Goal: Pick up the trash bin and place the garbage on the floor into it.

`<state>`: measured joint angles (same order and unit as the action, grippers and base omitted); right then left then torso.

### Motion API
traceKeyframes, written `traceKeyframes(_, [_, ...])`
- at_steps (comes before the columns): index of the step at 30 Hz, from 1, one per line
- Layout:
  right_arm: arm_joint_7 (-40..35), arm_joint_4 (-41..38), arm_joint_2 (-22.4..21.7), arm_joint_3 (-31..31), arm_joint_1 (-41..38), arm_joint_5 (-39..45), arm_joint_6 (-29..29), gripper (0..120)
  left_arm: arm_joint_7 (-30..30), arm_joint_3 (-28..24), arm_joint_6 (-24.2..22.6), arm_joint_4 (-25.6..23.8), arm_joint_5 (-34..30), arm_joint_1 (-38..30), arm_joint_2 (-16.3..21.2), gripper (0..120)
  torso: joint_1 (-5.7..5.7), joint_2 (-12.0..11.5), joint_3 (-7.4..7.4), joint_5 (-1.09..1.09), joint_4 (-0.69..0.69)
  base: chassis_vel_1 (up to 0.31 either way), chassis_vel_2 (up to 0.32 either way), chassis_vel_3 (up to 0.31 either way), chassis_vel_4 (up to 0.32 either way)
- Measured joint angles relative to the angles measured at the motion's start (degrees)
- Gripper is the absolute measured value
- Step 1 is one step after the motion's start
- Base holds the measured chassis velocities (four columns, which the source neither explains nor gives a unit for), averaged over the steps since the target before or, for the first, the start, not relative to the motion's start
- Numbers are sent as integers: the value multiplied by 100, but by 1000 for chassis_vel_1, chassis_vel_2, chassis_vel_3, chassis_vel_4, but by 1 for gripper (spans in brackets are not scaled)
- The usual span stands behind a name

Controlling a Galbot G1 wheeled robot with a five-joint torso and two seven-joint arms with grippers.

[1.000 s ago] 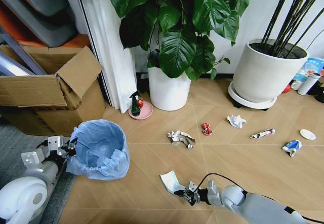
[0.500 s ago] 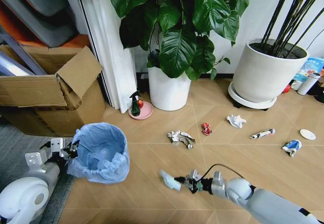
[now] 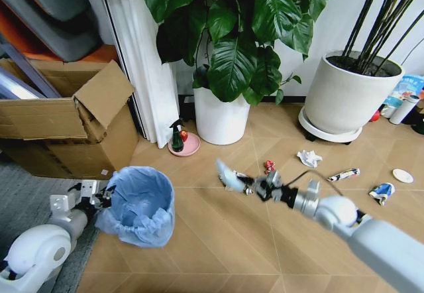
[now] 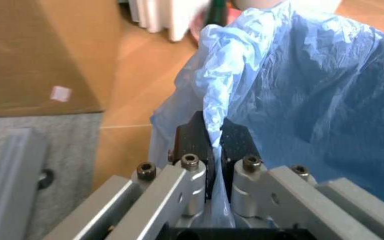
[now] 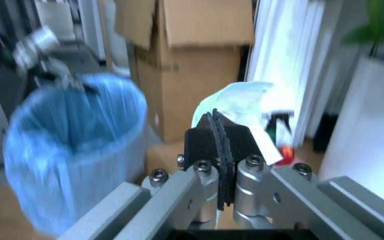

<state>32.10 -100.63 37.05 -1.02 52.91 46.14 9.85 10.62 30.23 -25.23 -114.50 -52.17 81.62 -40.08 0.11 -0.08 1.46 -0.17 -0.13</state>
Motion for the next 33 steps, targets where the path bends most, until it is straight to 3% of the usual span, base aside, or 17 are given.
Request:
traceKeyframes(7, [196,-326,-33,183,-254,419,45,0,-74,-522,64,164,-40,-456,68,0,0,-1,0,-1,-2,0,0,0,0])
traceKeyframes(10, [244,-360,162,659,-733,607,46,0,-104,-631,70,210,-73,-611,71,0,0,-1,1,0,-2,0,0,0,0])
traceKeyframes(16, [298,-9,826,1732,-1799,769,43,0,-89,-636,69,229,-168,-741,46,0,1,-1,1,0,1,0,0,0,0])
traceKeyframes(18, [300,40,905,1821,-1879,782,43,0,-87,-626,68,226,-169,-735,45,0,0,-1,1,0,1,0,0,0,0])
traceKeyframes(22, [311,644,1538,2602,-2393,811,40,0,-66,-537,58,220,-172,-607,48,0,0,-1,0,-3,2,0,0,0,0])
traceKeyframes(33, [318,1348,2300,3218,-2496,683,65,0,-55,-443,49,195,-172,-519,-18,0,0,-1,0,-2,0,0,0,0,0])
